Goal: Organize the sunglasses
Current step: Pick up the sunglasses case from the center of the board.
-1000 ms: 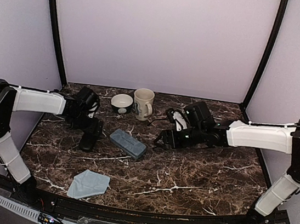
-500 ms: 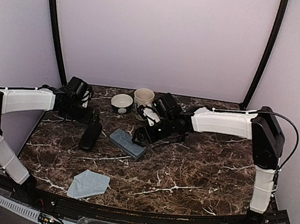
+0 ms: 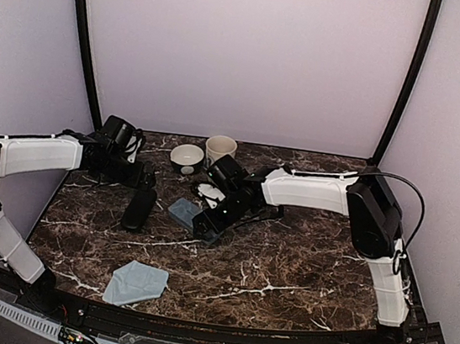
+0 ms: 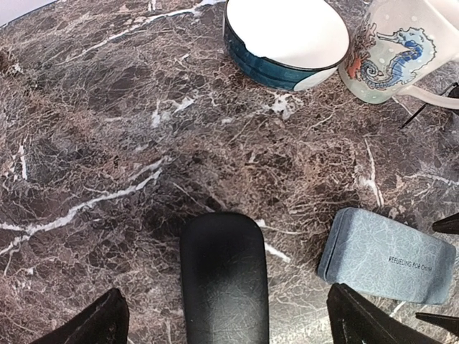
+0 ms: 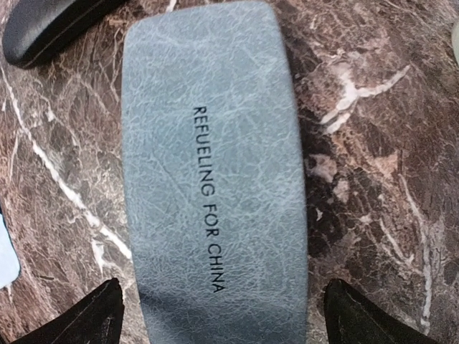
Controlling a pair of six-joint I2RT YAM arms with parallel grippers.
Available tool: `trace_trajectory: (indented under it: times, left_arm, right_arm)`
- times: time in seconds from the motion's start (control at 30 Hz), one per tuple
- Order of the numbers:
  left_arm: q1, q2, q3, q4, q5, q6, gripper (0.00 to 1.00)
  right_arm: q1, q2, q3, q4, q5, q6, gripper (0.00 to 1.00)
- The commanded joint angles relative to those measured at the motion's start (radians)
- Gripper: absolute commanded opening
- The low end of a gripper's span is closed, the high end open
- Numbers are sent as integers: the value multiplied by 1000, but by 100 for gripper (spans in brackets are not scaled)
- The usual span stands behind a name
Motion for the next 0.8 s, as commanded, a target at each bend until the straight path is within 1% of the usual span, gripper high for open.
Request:
trace_trajectory:
  times: [0.0, 0.1, 0.17, 0.23, 0.33, 0.43, 0.53, 0.63, 0.7, 0.73, 0.77]
  left_arm:
    - [5, -42, -8, 26, 25, 14, 99]
    - [5, -48, -12, 34, 35, 12, 99]
    - [5, -52, -15, 37, 47, 10, 99]
    - [5, -55, -19, 40, 60, 11, 99]
    - [5, -67, -32, 54, 91, 17, 99]
    - [5, -86, -61, 94, 159, 1, 99]
    - [5, -97, -98, 174, 264, -35, 99]
    - [5, -106, -145, 283, 390, -80, 99]
    - [5, -133, -209, 409, 474, -117, 97]
    - [5, -154, -245, 515, 510, -138, 97]
    - [6, -171, -278, 585, 542, -160, 96]
  right_arm:
    - [23, 26, 37, -48, 36, -34, 95]
    - [26, 26, 39, -47, 44, -35, 86]
    - [28, 20, 34, -40, 47, -35, 82]
    - [29, 10, 22, -23, 51, -38, 76]
    - [29, -10, 0, 10, 60, -34, 61]
    - [29, -52, -39, 45, 51, -20, 46]
    - [27, -124, -101, 98, 23, 2, 37]
    - [14, -219, -176, 152, -45, 41, 27]
    - [-4, -290, -231, 191, -88, 77, 21]
    - [-16, -337, -259, 208, -122, 98, 16]
    - [-31, -371, -290, 228, -151, 119, 12]
